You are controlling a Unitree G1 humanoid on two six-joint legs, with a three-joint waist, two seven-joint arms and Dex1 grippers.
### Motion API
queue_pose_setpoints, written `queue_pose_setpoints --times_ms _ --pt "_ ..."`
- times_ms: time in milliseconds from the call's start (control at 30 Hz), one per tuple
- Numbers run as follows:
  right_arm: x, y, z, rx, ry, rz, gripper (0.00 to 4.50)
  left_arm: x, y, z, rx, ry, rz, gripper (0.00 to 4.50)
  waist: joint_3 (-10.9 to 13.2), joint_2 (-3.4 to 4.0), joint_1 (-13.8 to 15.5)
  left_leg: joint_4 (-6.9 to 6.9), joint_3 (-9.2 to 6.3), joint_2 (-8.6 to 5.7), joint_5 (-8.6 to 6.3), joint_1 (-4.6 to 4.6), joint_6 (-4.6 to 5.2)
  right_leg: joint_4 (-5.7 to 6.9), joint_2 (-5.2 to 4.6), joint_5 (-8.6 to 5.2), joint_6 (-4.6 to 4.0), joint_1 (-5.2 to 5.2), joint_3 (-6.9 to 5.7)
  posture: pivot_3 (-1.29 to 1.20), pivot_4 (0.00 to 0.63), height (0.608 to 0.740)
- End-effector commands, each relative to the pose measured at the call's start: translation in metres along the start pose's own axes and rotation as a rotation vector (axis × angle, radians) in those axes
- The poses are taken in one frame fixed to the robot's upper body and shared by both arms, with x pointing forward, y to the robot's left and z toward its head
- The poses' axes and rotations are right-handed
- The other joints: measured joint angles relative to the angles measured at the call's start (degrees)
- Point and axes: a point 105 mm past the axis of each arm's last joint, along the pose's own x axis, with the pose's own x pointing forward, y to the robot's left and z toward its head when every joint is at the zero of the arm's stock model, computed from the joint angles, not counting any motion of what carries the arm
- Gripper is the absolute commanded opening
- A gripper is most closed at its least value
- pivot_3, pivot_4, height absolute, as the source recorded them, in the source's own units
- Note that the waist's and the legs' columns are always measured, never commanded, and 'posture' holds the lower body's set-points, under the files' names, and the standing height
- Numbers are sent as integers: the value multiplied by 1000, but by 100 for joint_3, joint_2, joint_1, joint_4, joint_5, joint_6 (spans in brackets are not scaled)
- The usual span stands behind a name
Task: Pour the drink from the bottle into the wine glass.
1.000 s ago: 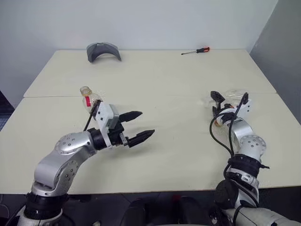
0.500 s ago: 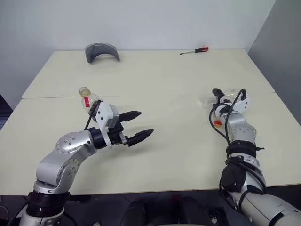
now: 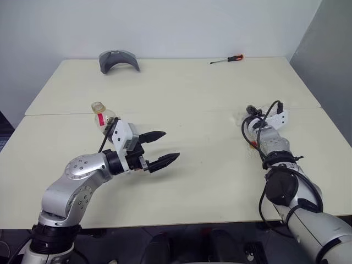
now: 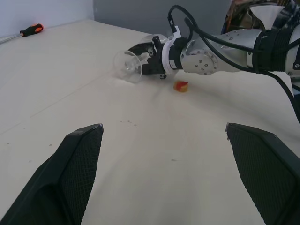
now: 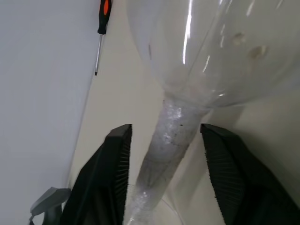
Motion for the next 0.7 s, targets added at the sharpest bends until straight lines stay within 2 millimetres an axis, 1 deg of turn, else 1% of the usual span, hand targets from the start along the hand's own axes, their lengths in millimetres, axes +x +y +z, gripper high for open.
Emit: queue_pose_setpoints --times_ms 33,100,133,167,200,233,300,333,367,400,433,500,533,600,667,700 --pt "2 10 -5 -78 21 25 1010 0 -4 9 42 -28 -6 4500 0 0 0 0 0 0 0 1 0 0 0 0 0 1 0 0 150 740" --pt "2 25 -10 -218 39 96 461 -1 -3 9 49 -32 14 4500 0 0 5 1 0 0 0 2 0 0 0 0 0 1 1 0 150 740" --pt "2 36 -14 -290 43 142 251 -3 -1 9 56 -31 33 4500 0 0 9 0 -1 0 0 2 0 1 0 0 0 1 -1 0 150 740" --pt "2 49 -20 -357 51 193 177 -6 3 6 74 -19 63 4500 0 0 9 1 -4 0 0 1 0 0 0 0 0 1 -3 0 150 740" --pt "1 62 -28 -435 64 250 177 -12 7 3 100 -3 102 4500 1 2 -6 0 -4 0 0 0 0 -1 0 0 0 0 -3 0 150 740" --pt "-2 79 -44 -538 82 336 177 -23 13 -3 95 14 179 4500 1 2 -45 -2 1 0 1 -1 -1 0 0 0 0 -4 4 0 150 740" --pt "-9 99 -67 -670 98 453 177 -39 17 -11 80 35 279 4500 1 2 -128 -19 19 0 4 2 -7 4 1 0 0 -20 26 0 150 740" --pt "-14 107 -79 -733 97 513 177 -47 14 -15 72 44 319 4500 0 1 -165 -28 26 1 5 -1 -9 6 1 0 0 -36 33 0 150 740" --pt "-17 112 -87 -769 95 549 177 -51 11 -17 71 49 339 4500 0 1 -169 -37 36 4 6 -13 -11 15 4 0 0 -62 43 0 150 740" --pt "-25 122 -104 -834 89 632 177 -60 5 -21 52 56 396 4500 1 1 -161 -38 45 5 8 -23 -15 33 3 0 0 -83 51 0 150 740" --pt "-31 129 -116 -873 84 690 177 -65 2 -24 39 62 434 4500 0 0 -168 -38 46 5 10 -33 -16 36 3 0 0 -98 52 0 150 740" --pt "-43 137 -139 -901 75 784 177 -77 -7 -29 27 77 514 4500 0 -1 -143 -40 57 6 10 -31 -17 34 2 0 0 -98 61 0 150 740" --pt "-46 138 -145 -916 64 804 177 -81 -12 -31 15 83 534 4500 0 -2 -133 -40 58 6 6 -33 -11 25 1 0 0 -98 63 0 150 740" --pt "-54 135 -164 -948 64 845 177 -87 -28 -36 -12 101 549 4500 -3 -6 -121 -35 60 4 4 -32 -6 29 1 0 1 -97 67 0 150 740" --pt "-58 131 -176 -982 59 865 177 -91 -38 -38 -31 109 572 4500 -4 -8 -78 -32 60 3 0 -22 0 32 0 1 1 -89 69 0 150 740" --pt "-59 129 -179 -984 50 858 177 -92 -40 -38 -38 108 586 4500 -4 -10 -32 -32 59 1 0 -18 1 32 0 1 1 -85 68 0 150 740"
